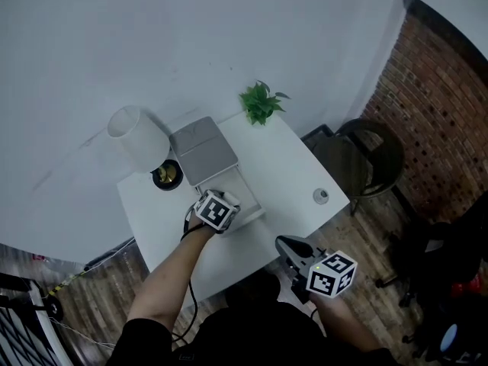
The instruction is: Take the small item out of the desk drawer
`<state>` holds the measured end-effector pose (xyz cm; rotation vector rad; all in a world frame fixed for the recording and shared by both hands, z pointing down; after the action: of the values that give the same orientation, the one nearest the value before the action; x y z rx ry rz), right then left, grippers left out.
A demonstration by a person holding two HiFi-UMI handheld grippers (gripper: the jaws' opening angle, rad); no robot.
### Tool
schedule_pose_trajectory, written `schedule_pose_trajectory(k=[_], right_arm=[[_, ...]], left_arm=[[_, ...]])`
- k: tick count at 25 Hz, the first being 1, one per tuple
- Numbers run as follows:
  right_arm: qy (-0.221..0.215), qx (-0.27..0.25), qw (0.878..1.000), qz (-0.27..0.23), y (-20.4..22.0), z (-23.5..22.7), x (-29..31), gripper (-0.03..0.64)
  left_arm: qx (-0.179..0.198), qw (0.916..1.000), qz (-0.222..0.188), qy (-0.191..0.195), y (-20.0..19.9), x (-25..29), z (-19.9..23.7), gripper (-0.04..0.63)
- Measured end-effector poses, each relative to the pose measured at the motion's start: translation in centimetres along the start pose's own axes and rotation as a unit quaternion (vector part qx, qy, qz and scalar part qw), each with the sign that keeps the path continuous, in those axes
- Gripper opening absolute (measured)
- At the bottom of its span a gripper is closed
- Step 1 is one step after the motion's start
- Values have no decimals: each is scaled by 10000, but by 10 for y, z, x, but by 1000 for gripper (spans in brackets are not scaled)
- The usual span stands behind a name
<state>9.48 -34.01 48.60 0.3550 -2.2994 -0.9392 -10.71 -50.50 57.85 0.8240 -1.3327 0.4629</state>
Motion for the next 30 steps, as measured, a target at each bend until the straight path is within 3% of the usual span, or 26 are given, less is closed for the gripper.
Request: schedule_pose_trajectory(k=[8,15,24,30], right_arm=[[101,-188,9998,-12,-18,-4,-10,-2],[124,-701,9975,25,-44,7,-9,-2],[159,-1135,9933,-138,-75,25,-7,0],[104,-1422,9877,-643,-99,54,-22,0]], left_arm=[[-185,9956,-882,-253,13,-60,-20,262],[-339,9907,-1310,-144,38,-88,-36,262],[-631,9734,-2181,-306,62,-158,-30,262],[-780,9593,-2684,-390,72,-199,-36,262]])
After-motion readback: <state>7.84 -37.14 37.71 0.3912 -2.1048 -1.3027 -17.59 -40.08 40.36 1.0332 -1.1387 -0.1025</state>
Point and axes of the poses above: the fingertips, and each gripper's own axes: x forward along the fingers, z to its left, y out of its underside, the point moved 8 cm from there along -x, backward along the fingers, and after that the axes turned 15 degrees about z, right-handed, at the moved point
